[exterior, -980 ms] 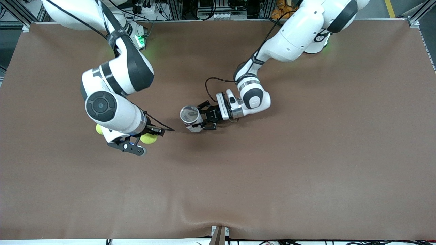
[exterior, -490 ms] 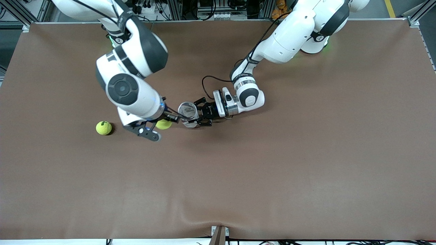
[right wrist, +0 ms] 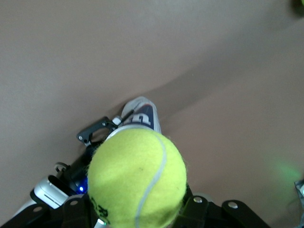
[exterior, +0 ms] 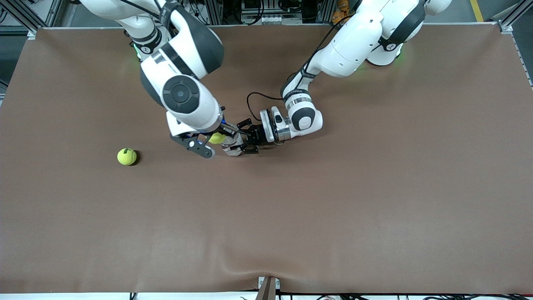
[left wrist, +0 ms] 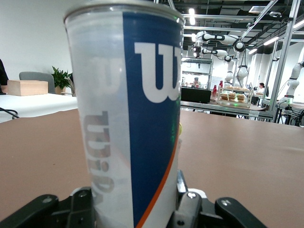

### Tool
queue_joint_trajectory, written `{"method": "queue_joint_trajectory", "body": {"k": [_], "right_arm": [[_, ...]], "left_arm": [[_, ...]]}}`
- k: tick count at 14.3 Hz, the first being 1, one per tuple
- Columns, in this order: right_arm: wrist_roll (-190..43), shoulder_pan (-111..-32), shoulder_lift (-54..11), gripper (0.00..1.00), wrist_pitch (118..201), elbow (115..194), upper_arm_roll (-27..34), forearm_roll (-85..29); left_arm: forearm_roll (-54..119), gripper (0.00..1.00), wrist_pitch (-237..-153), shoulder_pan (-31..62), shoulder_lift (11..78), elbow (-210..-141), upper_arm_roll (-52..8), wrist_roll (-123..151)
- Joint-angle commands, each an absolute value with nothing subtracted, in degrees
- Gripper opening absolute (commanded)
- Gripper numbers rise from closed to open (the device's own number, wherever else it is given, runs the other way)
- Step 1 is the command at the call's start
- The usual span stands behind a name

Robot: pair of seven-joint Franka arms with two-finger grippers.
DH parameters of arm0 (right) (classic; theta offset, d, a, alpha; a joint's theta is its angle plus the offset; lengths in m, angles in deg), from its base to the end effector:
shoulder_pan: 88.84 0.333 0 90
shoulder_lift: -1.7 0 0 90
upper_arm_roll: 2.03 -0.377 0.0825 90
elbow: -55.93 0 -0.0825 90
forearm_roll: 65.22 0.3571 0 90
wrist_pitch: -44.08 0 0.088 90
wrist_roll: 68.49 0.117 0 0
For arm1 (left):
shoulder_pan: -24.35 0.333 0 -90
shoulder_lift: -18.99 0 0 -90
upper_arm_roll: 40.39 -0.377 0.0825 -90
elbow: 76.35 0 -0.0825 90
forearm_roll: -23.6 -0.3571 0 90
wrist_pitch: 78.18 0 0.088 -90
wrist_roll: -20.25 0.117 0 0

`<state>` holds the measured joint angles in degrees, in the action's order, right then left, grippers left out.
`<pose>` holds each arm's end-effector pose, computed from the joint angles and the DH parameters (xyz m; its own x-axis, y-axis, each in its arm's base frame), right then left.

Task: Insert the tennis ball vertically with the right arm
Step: 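Move the ball over the tube opening with the right gripper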

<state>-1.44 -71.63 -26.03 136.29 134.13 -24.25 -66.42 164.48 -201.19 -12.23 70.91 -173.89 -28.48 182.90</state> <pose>0.5511 0.3778 0.4930 0.8479 -0.4811 -0.2229 -0.4641 -0.8767 0.1266 0.4646 -0.5347 0.1514 0.1119 -0.0170 0.9936 -0.9677 -0.2293 0.1051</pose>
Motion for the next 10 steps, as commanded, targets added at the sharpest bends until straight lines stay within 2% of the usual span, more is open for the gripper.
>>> {"method": "queue_joint_trajectory", "body": {"k": [1, 3, 7, 10], "right_arm": [[0.24, -70.12, -25.9, 0.16, 135.66, 135.73, -24.44, -66.45], [0.33, -69.77, -26.08, 0.18, 135.4, 135.73, -24.44, -66.45], [1.73, -69.68, -27.04, 0.21, 136.18, 135.73, -24.35, -66.53], [1.73, -69.76, -27.66, 0.35, 136.8, 135.64, -24.27, -66.53]], "left_arm": [[168.09, 0.57, -200.7, -12.12, 71.99, -174.35, -27.21, 202.09], [167.65, 0.61, -200.7, -11.86, 71.99, -174.52, -27.21, 202.36], [167.74, 0.61, -200.7, -11.95, 71.9, -174.44, -27.21, 202.18], [167.74, 0.61, -200.7, -12.03, 71.99, -174.52, -27.21, 202.27]]}}
